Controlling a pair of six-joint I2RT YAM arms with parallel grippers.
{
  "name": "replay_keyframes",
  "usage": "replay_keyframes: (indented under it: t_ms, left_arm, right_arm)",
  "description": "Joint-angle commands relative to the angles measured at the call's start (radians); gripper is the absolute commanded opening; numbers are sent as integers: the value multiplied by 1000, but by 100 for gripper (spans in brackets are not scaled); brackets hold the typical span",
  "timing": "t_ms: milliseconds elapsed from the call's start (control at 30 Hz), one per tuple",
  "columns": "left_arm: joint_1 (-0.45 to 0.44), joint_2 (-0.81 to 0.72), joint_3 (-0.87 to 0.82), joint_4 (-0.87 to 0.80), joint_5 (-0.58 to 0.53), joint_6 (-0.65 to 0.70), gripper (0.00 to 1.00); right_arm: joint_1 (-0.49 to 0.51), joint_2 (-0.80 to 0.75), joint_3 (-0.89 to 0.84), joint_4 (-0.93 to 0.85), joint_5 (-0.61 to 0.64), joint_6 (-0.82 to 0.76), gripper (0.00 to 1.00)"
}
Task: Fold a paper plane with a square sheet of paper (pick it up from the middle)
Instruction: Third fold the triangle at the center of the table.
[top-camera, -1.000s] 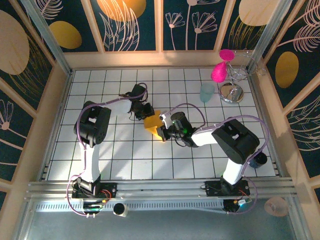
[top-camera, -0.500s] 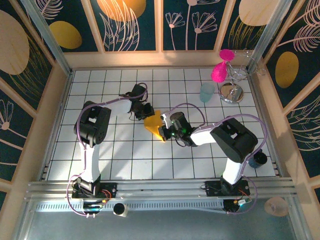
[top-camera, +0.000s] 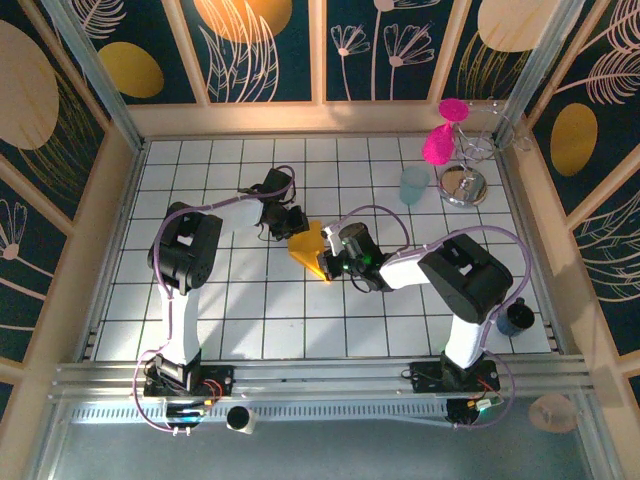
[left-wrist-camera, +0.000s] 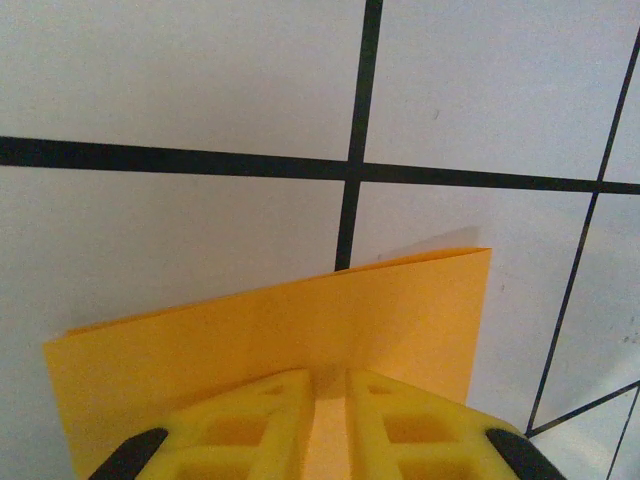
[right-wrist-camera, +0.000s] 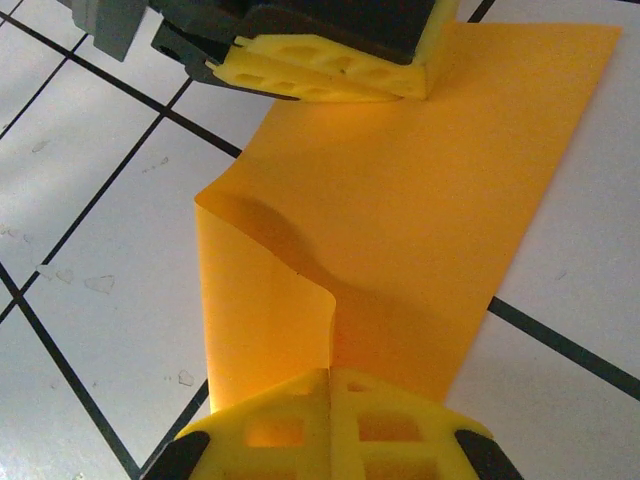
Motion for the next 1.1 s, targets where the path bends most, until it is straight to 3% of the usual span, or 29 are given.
replay_keyframes:
  t_ms: [0, 1067]
  left_arm:
    - [-9, 68, -14, -74, -24, 16, 19]
    - [-9, 35, 20, -67, -21, 6, 20]
  right_arm:
    - [-8, 19, 29, -12, 15, 8, 0]
    - [-12, 48, 55, -76, -5, 24, 0]
